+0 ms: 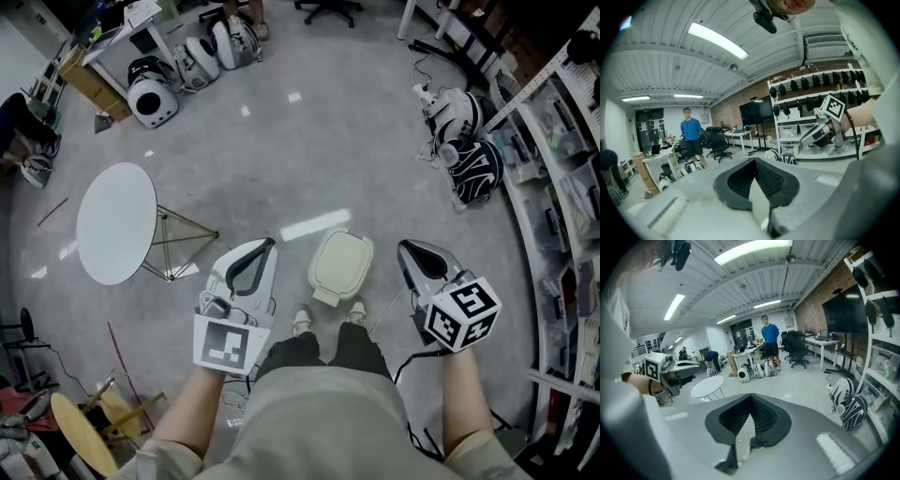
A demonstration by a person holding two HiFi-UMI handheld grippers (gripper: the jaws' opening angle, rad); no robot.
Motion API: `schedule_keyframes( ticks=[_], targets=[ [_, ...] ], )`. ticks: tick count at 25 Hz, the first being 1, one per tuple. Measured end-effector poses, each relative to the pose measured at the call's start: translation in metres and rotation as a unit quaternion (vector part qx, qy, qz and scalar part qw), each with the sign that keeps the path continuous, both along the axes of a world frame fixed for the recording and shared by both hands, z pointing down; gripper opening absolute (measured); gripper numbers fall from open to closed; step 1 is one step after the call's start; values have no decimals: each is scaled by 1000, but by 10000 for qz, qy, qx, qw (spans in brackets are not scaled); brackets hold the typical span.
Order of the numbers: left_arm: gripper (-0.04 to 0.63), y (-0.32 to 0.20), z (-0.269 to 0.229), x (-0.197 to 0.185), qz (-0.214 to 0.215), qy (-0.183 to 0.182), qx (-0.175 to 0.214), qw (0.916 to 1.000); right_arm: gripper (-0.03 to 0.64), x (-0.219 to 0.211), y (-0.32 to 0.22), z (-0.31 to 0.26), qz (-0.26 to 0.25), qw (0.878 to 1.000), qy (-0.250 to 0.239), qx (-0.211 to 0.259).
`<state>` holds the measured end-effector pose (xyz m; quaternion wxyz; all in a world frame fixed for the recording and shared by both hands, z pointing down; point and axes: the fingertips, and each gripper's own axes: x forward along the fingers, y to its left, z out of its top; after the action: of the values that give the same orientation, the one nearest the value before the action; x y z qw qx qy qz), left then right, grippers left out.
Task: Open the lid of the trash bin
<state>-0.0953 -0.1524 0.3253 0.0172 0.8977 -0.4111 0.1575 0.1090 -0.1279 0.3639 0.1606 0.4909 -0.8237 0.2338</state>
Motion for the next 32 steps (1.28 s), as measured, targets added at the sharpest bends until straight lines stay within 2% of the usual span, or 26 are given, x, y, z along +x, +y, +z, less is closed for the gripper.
schedule_keyframes(
  ticks=[4,8,10,13,16,26,32],
  targets=[
    [2,-19,30,8,-242,-124,-307,9992,3,13,-35,50,-443,9979,58,-471],
    [2,-38,68,22,-302,-338,-396,9982,3,29,-66,113,-713,9933,121,-906],
    [2,-49,88,28,-240,-466,-389,9979,3,32,-78,146,-867,9896,192,-1130],
    [2,-61,125,35,-290,-536,-627,9962,3,34,-90,199,-1137,9823,344,-1446],
    [2,-70,169,42,-213,-780,-754,9939,3,37,-98,252,-1363,9744,498,-1717],
    [2,-73,314,39,-330,-958,-1605,9818,3,47,-112,424,-1645,9506,842,-2493],
    [2,-70,392,39,-306,-986,-1885,9766,3,54,-112,511,-1833,9371,1178,-2728]
  ],
)
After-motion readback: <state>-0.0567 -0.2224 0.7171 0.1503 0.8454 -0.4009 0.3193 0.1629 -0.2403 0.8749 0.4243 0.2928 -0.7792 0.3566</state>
